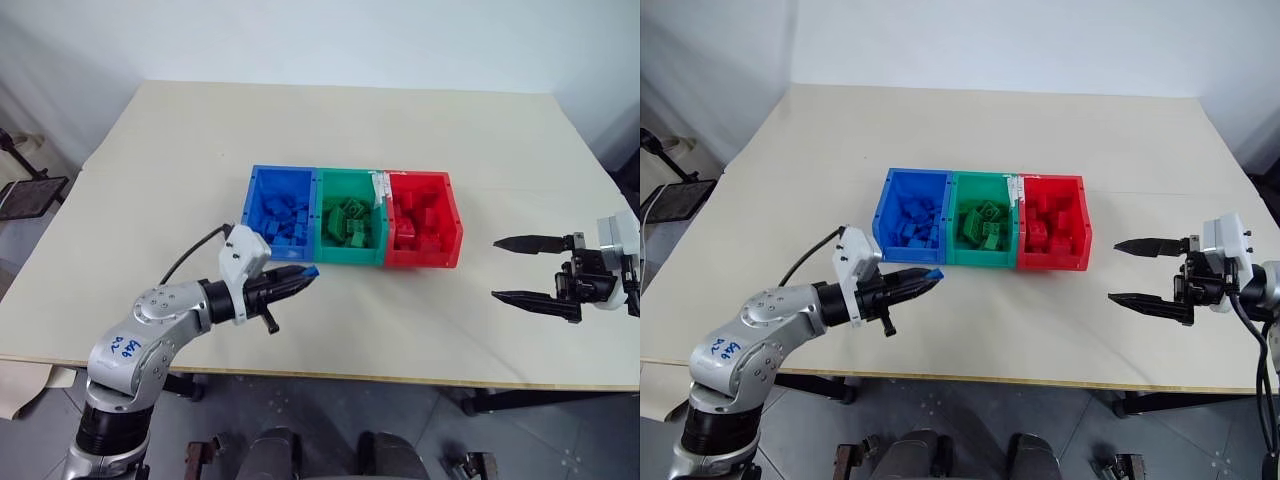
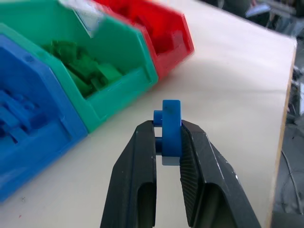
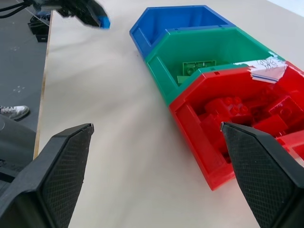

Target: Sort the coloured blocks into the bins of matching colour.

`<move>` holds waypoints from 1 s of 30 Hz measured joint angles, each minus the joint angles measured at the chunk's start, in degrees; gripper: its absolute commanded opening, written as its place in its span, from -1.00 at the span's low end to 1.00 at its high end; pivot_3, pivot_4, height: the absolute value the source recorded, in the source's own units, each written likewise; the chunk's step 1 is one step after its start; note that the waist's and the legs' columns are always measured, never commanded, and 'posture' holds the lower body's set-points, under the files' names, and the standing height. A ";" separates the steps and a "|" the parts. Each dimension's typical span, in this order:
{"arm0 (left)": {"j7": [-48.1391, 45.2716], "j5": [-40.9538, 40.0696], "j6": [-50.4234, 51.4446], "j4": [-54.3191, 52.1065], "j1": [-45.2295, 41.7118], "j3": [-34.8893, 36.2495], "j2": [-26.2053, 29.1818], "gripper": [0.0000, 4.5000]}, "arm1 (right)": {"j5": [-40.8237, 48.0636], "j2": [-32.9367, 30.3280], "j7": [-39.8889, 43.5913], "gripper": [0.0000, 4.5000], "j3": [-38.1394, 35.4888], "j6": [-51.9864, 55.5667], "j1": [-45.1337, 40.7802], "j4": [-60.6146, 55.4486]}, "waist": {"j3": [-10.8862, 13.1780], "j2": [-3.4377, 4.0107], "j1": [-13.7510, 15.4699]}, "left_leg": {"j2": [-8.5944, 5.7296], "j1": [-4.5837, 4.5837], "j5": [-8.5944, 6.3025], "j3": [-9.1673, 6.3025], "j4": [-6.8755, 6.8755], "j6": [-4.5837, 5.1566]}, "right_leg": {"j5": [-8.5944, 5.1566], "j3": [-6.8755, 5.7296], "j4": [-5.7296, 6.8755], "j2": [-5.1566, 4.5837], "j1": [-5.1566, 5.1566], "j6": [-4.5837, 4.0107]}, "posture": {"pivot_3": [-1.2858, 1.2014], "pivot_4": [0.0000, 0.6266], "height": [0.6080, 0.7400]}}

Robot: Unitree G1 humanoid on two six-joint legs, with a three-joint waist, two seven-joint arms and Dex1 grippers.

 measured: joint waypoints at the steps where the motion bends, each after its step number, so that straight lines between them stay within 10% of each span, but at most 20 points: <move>1: 1.55 0.84 -1.22 1.63 -2.69 1.02 -0.02 -0.85 | -0.08 0.14 0.00 1.00 0.32 -0.03 -0.49 0.04 | 0.00 0.00 -0.08 | 0.00 0.02 0.00 0.03 -0.01 0.00 | 0.00 0.02 -0.01 0.07 0.00 0.00 | 0.03 -0.52 1.00; 16: 10.14 12.74 -12.64 24.74 -12.91 -1.95 -2.55 -0.85 | -0.87 0.94 0.00 1.00 0.62 -0.06 -0.03 0.50 | 0.03 -0.06 -0.47 | 0.02 0.02 0.00 0.05 -0.07 -0.01 | 0.01 -0.06 0.10 0.24 -0.10 0.02 | 0.03 -0.52 1.00; 25: 4.69 12.40 -17.02 30.81 -16.21 -2.73 -3.51 0.56 | -1.56 0.95 0.00 1.00 0.66 0.00 -1.05 0.61 | 0.04 -0.07 -0.54 | 0.04 0.02 0.01 0.07 -0.06 -0.02 | 0.02 -0.35 0.14 0.25 -0.12 0.03 | 0.03 -0.52 1.00; 30: -2.63 8.14 -18.09 24.62 -10.07 0.07 1.34 0.99 | -1.61 1.02 0.00 1.00 0.86 -0.03 -1.74 1.12 | 0.04 -0.07 -0.94 | 0.13 0.02 0.01 0.11 -0.11 -0.05 | 0.02 -0.32 0.15 0.30 -0.21 0.03 | 0.03 -0.52 1.00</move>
